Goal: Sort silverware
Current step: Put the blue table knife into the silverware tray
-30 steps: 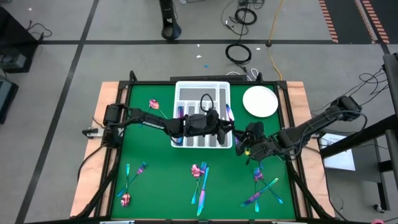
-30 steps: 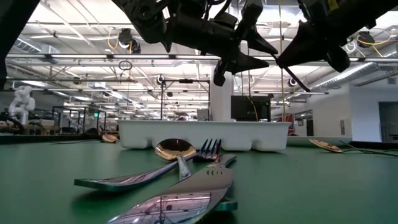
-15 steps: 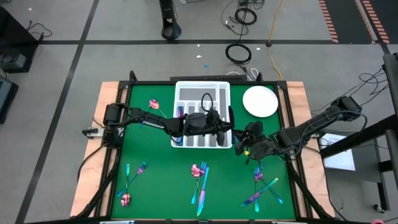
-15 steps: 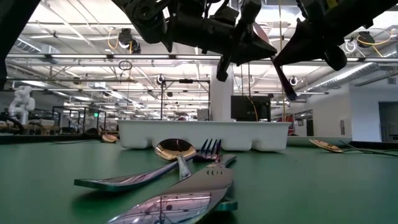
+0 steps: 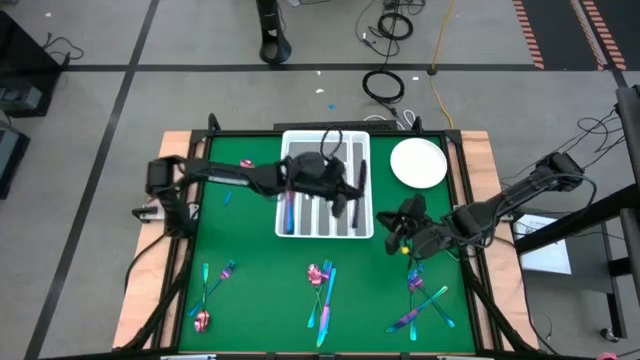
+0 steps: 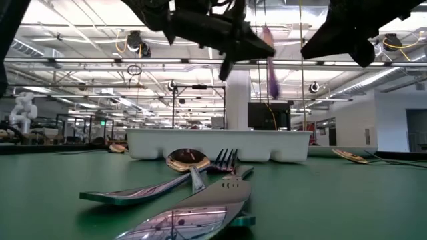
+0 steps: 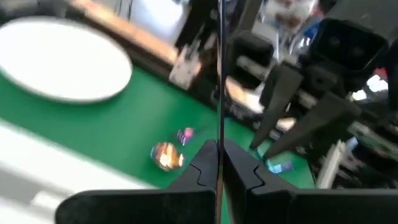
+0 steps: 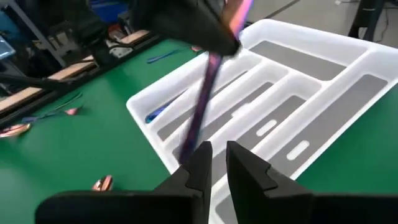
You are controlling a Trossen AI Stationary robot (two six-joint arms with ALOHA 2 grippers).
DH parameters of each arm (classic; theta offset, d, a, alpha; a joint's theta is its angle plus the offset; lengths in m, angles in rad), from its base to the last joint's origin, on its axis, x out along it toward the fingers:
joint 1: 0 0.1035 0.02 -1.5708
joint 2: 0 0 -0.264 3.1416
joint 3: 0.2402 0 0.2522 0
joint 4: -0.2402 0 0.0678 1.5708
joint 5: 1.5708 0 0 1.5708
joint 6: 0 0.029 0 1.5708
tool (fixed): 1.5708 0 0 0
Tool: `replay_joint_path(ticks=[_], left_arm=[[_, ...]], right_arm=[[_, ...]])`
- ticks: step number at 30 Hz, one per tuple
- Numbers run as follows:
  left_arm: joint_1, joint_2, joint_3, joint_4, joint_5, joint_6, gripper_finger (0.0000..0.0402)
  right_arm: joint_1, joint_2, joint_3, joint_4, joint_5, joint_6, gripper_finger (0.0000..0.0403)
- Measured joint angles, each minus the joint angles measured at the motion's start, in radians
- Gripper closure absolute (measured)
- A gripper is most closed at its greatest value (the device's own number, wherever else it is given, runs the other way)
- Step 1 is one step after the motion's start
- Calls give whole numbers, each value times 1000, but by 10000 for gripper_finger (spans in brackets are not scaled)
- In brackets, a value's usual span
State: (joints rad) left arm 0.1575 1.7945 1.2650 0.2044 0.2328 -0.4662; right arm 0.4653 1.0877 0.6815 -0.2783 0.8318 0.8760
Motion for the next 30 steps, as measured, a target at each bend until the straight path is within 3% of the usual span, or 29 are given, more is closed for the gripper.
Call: replay_joint_path(ticks=[5, 13, 22, 30], left_arm=[[112, -110, 2, -298, 110, -74, 399], [250, -144, -44, -821, 127, -157, 399], [338, -144, -117, -926, 204, -310, 399], [341, -137, -173, -874, 208, -463, 400]], right_arm=[[10, 0, 0, -17, -1, -2, 364], [10, 0, -1, -61, -21, 1, 364], [14, 0, -1, -76, -57, -1, 364], [14, 1, -1, -107, -74, 0, 364]])
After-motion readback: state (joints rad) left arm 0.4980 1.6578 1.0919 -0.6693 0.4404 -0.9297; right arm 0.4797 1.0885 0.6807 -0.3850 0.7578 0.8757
